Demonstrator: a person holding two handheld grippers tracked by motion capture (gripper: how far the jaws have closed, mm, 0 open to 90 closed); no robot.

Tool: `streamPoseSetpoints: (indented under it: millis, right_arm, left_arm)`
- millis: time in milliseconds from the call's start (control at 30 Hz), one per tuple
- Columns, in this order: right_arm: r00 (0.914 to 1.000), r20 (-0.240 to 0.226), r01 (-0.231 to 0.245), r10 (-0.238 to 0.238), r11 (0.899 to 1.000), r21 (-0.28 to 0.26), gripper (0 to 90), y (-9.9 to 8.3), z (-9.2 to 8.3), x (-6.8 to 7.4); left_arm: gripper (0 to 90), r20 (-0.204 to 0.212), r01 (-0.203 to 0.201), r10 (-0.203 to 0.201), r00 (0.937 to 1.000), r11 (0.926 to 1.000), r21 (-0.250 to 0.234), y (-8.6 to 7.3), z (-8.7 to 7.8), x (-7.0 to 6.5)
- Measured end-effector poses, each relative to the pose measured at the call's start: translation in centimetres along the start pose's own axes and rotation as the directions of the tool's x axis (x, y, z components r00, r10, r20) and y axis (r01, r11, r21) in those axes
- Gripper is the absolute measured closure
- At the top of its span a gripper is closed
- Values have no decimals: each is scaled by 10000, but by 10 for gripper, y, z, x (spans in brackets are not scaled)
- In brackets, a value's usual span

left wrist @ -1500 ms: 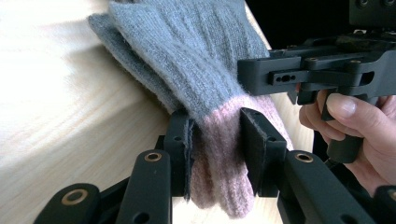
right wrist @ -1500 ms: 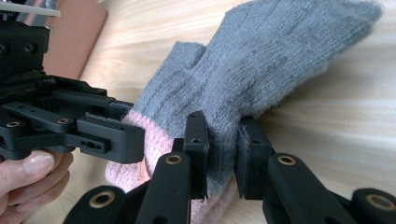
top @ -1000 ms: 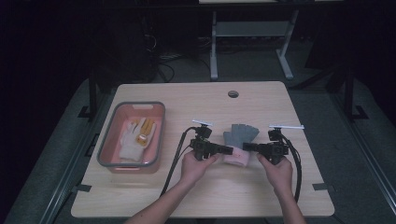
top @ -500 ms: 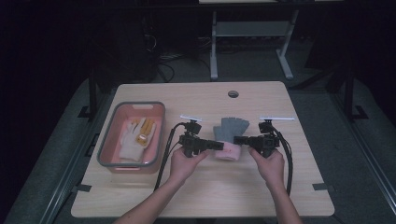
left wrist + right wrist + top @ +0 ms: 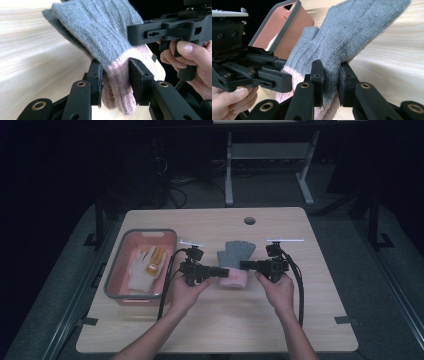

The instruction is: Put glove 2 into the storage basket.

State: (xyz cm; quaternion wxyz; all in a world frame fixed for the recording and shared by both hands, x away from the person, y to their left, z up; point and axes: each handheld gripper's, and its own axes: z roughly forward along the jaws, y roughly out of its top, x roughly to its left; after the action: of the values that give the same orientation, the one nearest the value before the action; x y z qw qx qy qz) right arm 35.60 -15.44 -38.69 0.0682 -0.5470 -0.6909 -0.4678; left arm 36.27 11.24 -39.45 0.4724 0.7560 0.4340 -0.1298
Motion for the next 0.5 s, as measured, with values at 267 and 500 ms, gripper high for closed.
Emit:
streamPoseSetpoints:
  millis: [267,500]
  right_arm:
    - [9995,-278,141,-142,9999,-60,767,7,8,13]
    - [9991,-364,217,-215,9998,53,767,12,17,23]
  left_arm:
    - [644,-133,-95,92,9999,9998,-191,0,-17,3]
    - [644,-313,-113,104,9995,9995,-302,-1,-29,6]
